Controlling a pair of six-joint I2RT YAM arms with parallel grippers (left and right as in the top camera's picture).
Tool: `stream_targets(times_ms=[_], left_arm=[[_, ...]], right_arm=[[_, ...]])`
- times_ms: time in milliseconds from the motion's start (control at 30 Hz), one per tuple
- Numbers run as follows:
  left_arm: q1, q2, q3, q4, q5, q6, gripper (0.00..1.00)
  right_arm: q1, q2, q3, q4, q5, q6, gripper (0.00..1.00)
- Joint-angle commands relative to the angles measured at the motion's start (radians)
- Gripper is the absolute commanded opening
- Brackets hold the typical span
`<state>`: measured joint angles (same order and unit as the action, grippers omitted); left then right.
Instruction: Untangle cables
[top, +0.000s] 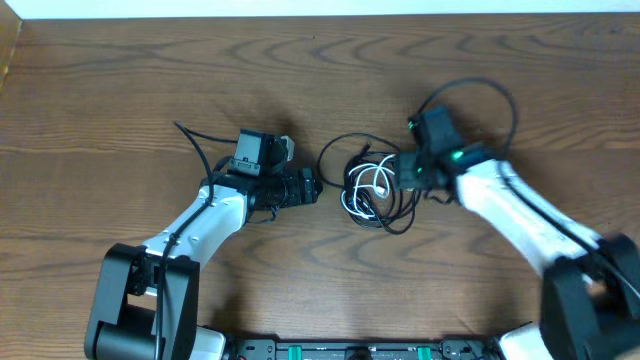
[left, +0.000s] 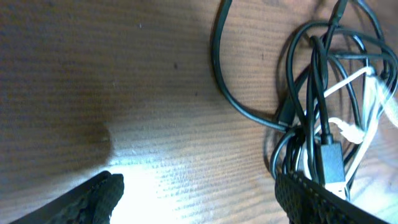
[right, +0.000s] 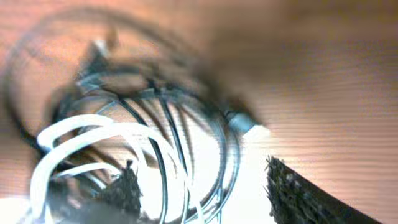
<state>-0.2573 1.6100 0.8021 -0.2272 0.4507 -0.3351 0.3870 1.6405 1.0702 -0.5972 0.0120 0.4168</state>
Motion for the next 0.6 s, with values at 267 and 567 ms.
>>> stream_targets(times_ms=[267,567], left_arm=[[-0.001,-0.012,0.004,-0.001,0.009,0.016,0.84],[0.001,-0.012,0.004,-0.031,0.008,0.017,0.84]], right_arm=[[-0.002,-0.325,0.101,-0.264,-0.329,-0.34,0.65],[0.191,-0.243,-0.061,-0.131,-0.373,-0.431,0.58]])
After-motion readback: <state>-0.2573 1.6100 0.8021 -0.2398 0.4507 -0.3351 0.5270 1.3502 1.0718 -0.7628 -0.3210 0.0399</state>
